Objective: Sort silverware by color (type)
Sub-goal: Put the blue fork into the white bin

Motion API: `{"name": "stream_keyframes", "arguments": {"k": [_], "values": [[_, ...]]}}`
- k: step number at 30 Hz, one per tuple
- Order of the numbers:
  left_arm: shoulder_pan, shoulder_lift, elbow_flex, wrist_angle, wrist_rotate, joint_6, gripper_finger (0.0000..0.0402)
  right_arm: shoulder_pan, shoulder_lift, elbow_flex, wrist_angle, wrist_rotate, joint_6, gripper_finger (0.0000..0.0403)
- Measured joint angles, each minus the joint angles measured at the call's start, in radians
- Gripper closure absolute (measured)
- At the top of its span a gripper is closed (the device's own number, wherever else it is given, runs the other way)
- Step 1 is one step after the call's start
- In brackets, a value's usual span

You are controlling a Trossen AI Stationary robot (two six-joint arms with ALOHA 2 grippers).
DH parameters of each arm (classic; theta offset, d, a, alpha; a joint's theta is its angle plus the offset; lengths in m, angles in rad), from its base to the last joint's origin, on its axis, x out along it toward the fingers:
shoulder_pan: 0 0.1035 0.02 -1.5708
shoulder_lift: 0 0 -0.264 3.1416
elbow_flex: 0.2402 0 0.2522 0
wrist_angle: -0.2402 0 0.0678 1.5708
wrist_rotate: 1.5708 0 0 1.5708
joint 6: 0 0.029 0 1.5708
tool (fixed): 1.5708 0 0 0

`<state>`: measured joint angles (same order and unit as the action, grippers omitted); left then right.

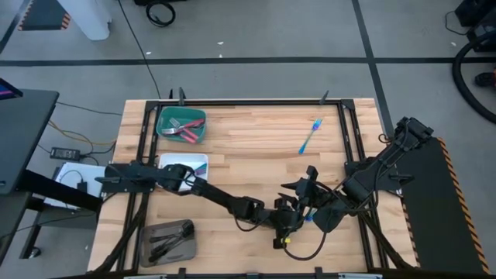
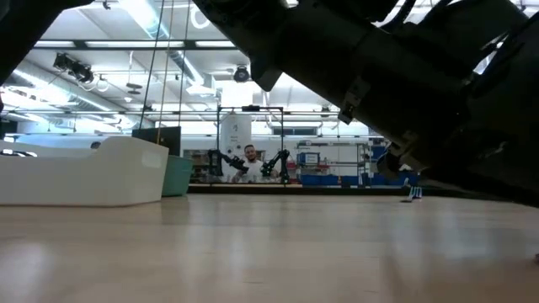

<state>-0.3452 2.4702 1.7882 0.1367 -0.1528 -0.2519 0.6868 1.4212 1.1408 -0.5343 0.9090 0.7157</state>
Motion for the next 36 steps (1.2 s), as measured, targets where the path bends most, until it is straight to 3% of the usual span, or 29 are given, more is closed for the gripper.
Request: {"name": "stream_keyframes", "arguments": {"k": [15, 23, 36], "values": [[-0.008, 0.045, 0.003, 0.029, -0.006, -0.026, 0.0260, 0.000, 0.000, 0.000, 0.000, 0.006, 0.000, 0.0269], [0.012, 0.039, 0.008, -0.169, -0.096, 0.002, 0.0260, 0.000, 0.000, 0.000, -0.001, 0.006, 0.000, 0.0269], [0.081, 0.035, 0.008, -0.238, -0.103, -0.064, 0.0261, 0.000, 0.000, 0.000, -0.001, -0.013, 0.000, 0.0269]]}}
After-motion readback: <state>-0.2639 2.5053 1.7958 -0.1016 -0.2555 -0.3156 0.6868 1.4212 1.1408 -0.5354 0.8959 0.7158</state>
